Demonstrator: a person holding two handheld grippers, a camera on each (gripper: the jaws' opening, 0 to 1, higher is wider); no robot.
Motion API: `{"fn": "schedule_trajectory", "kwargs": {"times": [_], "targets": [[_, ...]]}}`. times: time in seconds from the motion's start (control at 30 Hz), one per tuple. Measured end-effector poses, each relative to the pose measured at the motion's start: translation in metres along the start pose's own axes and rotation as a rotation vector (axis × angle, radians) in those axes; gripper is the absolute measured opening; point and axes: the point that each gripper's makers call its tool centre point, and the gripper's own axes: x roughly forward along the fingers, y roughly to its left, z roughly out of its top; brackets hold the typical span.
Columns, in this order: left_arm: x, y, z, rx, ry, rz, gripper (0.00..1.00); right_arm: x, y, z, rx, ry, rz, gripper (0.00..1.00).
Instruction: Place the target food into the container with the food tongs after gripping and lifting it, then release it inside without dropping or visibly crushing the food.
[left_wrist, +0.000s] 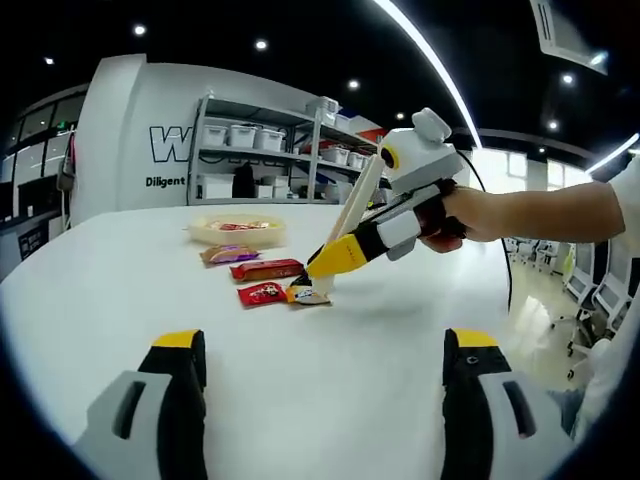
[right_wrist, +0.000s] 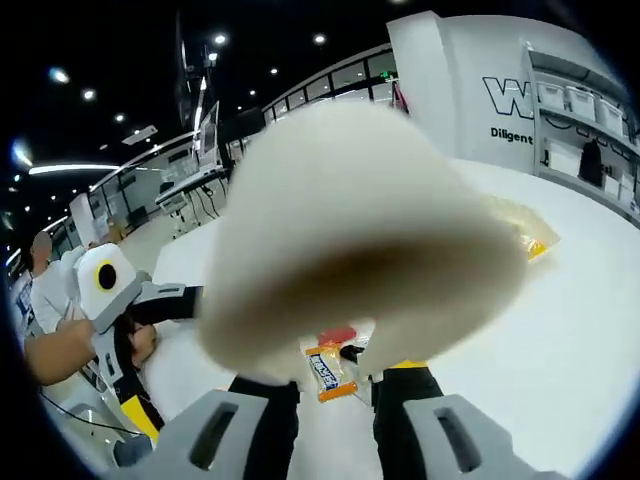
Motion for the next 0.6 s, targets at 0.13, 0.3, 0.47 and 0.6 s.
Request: {"fn": "schedule_trajectory", "kwargs": {"times": [0.13, 0.3, 0.47, 0.6], "targets": [[0.0, 0.0, 0.0, -0.005, 0.003, -0.003, 0.97, 0.001, 0.002, 0.0, -0.008, -0.004, 0.004, 0.22], [0.0, -0.001, 0.0, -0.005, 0.001, -0.005, 0.97, 0.004, 0.004, -0.006, -0.015, 0.012, 0.002, 0.22], [0.0, -0.001, -0.001, 0.001, 0.004, -0.004, 0.97, 0.006, -0.001, -0.006, -0.027, 0.012, -0.011, 0.17], [0.001, -0.003, -0.003, 0.015, 0.016, -0.008, 0.96, 0.002, -0.009, -0.005, -0.004, 0.013, -0.023, 0.14]]}}
